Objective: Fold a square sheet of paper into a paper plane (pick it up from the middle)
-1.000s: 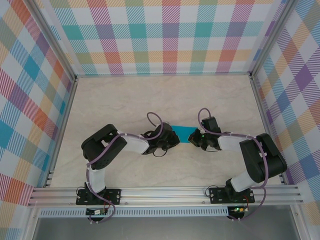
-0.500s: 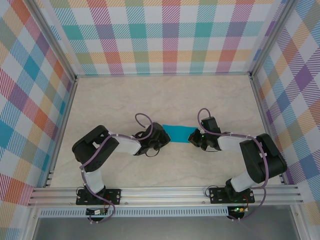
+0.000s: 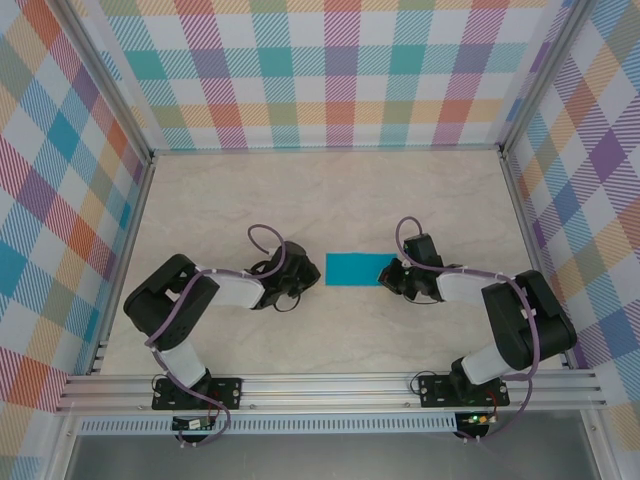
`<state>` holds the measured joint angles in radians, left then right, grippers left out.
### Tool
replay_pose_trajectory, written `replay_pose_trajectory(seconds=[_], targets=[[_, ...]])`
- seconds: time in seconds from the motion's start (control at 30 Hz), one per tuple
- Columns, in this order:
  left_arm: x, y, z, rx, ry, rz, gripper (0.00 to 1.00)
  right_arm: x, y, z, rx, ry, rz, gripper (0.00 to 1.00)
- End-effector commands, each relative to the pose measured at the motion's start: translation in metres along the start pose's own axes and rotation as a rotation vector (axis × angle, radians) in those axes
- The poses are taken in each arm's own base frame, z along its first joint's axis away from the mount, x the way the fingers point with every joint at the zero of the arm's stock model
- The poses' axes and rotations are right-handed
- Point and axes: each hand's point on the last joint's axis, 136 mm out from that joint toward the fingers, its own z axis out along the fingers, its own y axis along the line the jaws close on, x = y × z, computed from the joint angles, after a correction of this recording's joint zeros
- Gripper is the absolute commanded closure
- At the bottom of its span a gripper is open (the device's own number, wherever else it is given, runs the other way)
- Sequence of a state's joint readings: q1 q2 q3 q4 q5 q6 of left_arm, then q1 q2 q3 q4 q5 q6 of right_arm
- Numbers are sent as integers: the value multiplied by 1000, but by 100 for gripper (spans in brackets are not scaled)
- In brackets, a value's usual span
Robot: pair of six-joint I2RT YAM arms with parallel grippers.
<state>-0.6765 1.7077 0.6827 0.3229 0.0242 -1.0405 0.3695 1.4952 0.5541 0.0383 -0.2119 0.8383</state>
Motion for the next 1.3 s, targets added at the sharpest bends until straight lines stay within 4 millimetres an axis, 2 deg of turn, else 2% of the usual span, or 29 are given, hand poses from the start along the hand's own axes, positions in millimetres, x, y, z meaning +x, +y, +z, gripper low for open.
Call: replay_pose_trajectory(seconds=[0.0,0.07,0.17,0.27,0.43,0.57,0.73,0.83,0.9,1.0,1.07,1.13,1.17,1.27], targets=[[-26,-1,-17,-66,-32,75,80,-4,-2,-10,80,14,-73,97],[-36,-14,-25,-71,-20,120,66,-10,19,-16,65,12,-128,92],[-50,-20,-36,-125,0,174,47,-10,47,-18,59,17,-187,83],[-63,-18,-45,-174,17,201,29,-4,67,-10,84,36,-208,73],[-83,-2,-57,-251,46,202,11,5,99,15,133,58,-241,65],[-97,3,-62,-250,56,199,0,11,112,37,197,79,-234,63],[-106,9,-62,-242,73,187,0,22,124,62,200,138,-259,63],[-109,16,-62,-236,76,164,0,41,136,73,148,231,-353,66],[-110,20,-62,-234,79,150,0,63,131,75,138,325,-433,67],[-110,24,-62,-239,78,152,0,102,97,68,171,462,-531,68],[-109,24,-61,-234,83,157,0,123,73,56,177,533,-555,68],[-107,23,-59,-219,89,163,0,130,53,39,197,544,-573,68],[-106,22,-58,-210,90,162,0,129,50,31,201,532,-586,68],[-102,19,-55,-174,101,148,0,108,55,7,243,412,-591,63]])
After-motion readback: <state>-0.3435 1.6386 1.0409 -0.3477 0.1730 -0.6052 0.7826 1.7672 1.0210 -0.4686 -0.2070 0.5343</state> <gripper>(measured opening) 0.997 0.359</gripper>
